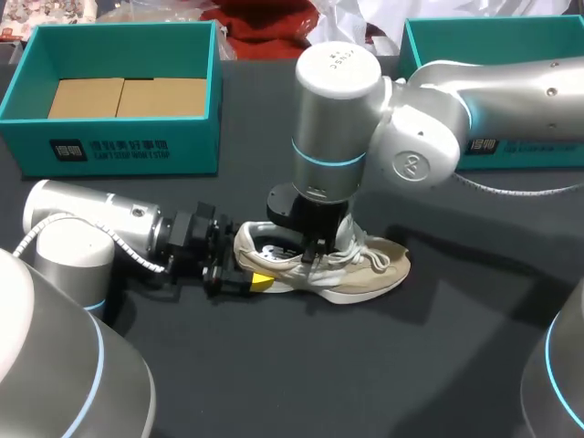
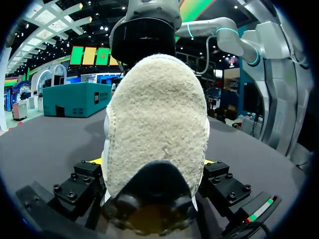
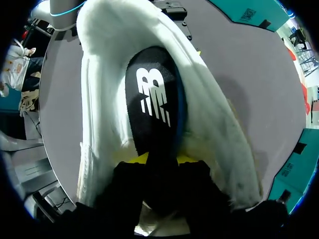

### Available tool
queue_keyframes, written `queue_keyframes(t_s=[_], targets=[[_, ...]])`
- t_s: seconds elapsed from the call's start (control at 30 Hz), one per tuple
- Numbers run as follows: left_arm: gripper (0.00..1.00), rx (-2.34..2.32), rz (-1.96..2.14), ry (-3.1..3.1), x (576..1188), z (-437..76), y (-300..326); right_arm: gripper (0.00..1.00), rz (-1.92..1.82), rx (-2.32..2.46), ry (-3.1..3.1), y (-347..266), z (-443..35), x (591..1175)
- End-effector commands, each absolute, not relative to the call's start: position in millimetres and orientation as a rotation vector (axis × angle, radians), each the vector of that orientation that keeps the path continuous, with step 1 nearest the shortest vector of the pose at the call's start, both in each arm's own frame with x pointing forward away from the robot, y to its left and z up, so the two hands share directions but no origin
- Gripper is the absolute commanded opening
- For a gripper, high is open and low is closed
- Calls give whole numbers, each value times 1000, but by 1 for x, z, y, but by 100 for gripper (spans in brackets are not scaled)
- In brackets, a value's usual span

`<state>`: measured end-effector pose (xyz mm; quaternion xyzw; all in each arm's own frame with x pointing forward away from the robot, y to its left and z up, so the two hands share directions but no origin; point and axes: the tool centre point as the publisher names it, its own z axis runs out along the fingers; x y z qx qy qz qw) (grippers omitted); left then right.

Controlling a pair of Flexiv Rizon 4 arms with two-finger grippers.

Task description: Take the shoe out of the shoebox, open the shoe tongue, remove and reinsert the insole, then place the shoe into the shoebox

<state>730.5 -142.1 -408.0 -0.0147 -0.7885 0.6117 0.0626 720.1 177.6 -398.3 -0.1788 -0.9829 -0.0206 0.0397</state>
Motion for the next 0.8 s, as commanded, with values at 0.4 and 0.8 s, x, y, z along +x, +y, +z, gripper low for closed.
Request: queue_keyframes(t_s=[0.4,0.8], targets=[[0,-40,1849,-2384,730,-411,-141,0,-358,-501,-2998,154,-413,704],[0,-40,1849,-2384,730,-411,-141,0,-753,-319,-3028,150,-372,711]])
